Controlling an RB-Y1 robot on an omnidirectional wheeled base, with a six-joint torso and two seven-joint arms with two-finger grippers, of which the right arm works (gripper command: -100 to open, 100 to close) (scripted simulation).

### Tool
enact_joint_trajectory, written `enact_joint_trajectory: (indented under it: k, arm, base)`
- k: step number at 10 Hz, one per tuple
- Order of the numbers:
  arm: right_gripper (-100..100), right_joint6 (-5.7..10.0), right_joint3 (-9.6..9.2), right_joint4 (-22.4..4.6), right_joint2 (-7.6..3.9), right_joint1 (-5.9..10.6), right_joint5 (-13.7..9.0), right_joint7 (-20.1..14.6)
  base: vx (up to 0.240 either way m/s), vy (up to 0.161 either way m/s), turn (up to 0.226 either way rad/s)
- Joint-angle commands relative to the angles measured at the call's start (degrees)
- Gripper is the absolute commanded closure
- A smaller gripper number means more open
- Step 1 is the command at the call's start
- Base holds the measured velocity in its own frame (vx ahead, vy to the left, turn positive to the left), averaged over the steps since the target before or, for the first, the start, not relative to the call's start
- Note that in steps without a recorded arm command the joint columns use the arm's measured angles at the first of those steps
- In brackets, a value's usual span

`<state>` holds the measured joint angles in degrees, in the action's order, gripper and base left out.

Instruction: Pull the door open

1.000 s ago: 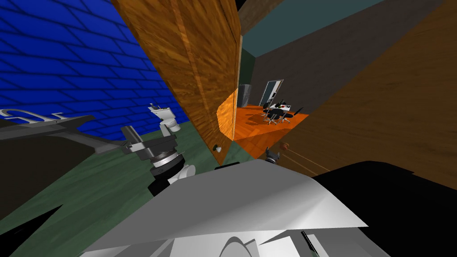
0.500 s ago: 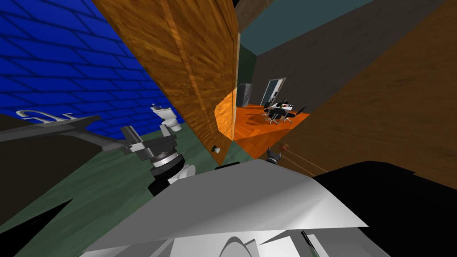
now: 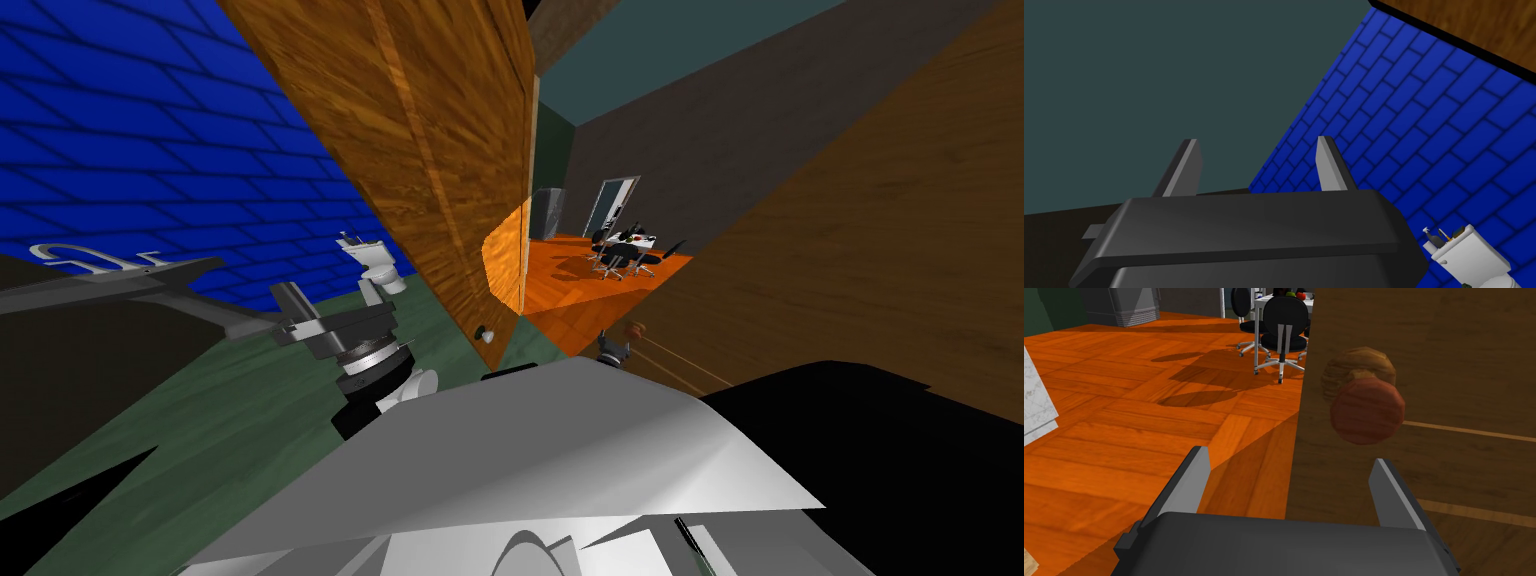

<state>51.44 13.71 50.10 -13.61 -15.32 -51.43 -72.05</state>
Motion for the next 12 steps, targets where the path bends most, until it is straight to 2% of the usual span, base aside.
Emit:
enact_joint_trajectory:
  k: [1,4,6,7,9,11,12]
  arm:
    - [-100,0.0,0.0,0.0,0.0,0.0,0.0,0.0]
    - [-100,0.0,0.0,0.0,0.0,0.0,0.0,0.0]
    - [-100,-0.23,-1.26,-2.01,-0.12,2.81,1.19,-0.16]
    - [-100,-0.28,-1.5,-2.4,-0.14,3.35,1.42,-0.2]
    - [-100,-0.45,-2.43,-3.89,-0.22,5.43,2.31,-0.32]
    - [-100,-0.72,-3.9,-6.24,-0.35,8.69,3.69,-0.51]
    - [-100,-0.75,-4.04,-6.47,-0.37,9.02,3.83,-0.53]
  base:
    - [0.0,0.0,0.0]
    - [0.0,0.0,0.0]
    - [-0.044,0.094,-0.013]
    - [-0.052,0.116,-0.031]
    - [-0.06,0.071,-0.042]
    - [-0.081,0.021,-0.119]
    - [-0.073,-0.017,-0.057]
